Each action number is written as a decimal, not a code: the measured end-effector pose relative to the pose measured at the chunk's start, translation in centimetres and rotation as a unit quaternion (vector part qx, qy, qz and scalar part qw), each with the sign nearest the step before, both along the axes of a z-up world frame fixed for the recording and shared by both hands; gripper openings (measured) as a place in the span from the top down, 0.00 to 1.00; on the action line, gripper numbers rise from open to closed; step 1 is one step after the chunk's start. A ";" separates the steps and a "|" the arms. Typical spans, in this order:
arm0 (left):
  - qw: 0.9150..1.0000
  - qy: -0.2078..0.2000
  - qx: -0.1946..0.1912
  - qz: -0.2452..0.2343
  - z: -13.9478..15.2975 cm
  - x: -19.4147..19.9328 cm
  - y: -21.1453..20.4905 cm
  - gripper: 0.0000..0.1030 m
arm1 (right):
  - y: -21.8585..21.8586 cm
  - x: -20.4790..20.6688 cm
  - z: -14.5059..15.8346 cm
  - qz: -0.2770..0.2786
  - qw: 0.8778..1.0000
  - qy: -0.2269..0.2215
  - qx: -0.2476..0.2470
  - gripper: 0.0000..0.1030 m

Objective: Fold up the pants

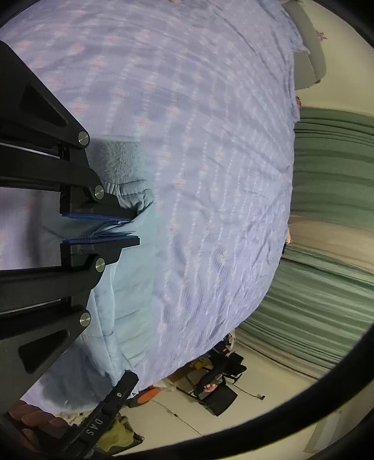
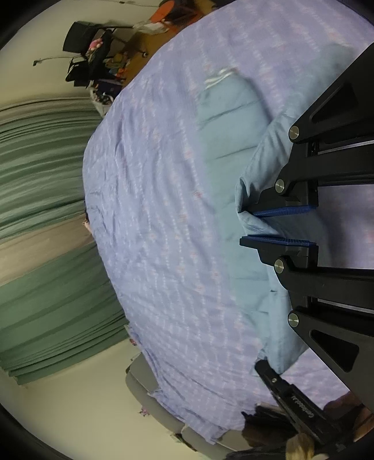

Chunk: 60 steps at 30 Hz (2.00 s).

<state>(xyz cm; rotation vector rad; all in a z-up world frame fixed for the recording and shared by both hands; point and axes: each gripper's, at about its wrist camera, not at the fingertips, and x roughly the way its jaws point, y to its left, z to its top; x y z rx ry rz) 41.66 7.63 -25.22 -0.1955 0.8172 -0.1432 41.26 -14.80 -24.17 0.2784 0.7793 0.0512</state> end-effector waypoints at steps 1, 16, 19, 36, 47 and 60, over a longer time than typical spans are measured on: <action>1.000 0.005 0.005 0.000 -0.5 1.4 0.0 0.89 | 0.3 0.8 -0.4 0.001 1.000 -0.001 -0.007 0.87; 0.993 0.083 0.090 -0.002 -7.8 8.9 -0.4 0.88 | 2.6 10.4 -6.8 0.052 0.993 0.056 -0.089 0.77; 0.993 0.096 0.069 0.001 -7.2 9.6 0.2 0.83 | 1.9 10.0 -6.5 0.035 0.993 0.058 -0.096 0.38; 0.962 -0.077 0.179 -0.192 -3.1 -4.0 -11.1 0.13 | -8.5 -0.6 -2.5 -0.029 0.991 0.003 -0.133 0.33; 0.948 -0.032 0.222 -0.224 -9.4 -2.8 -17.3 0.21 | -15.7 1.5 -6.3 -0.085 0.991 0.040 -0.094 0.33; 0.954 -0.016 0.213 -0.211 -9.8 -1.8 -16.5 0.80 | -18.1 5.8 -11.5 -0.121 0.988 0.090 0.027 0.70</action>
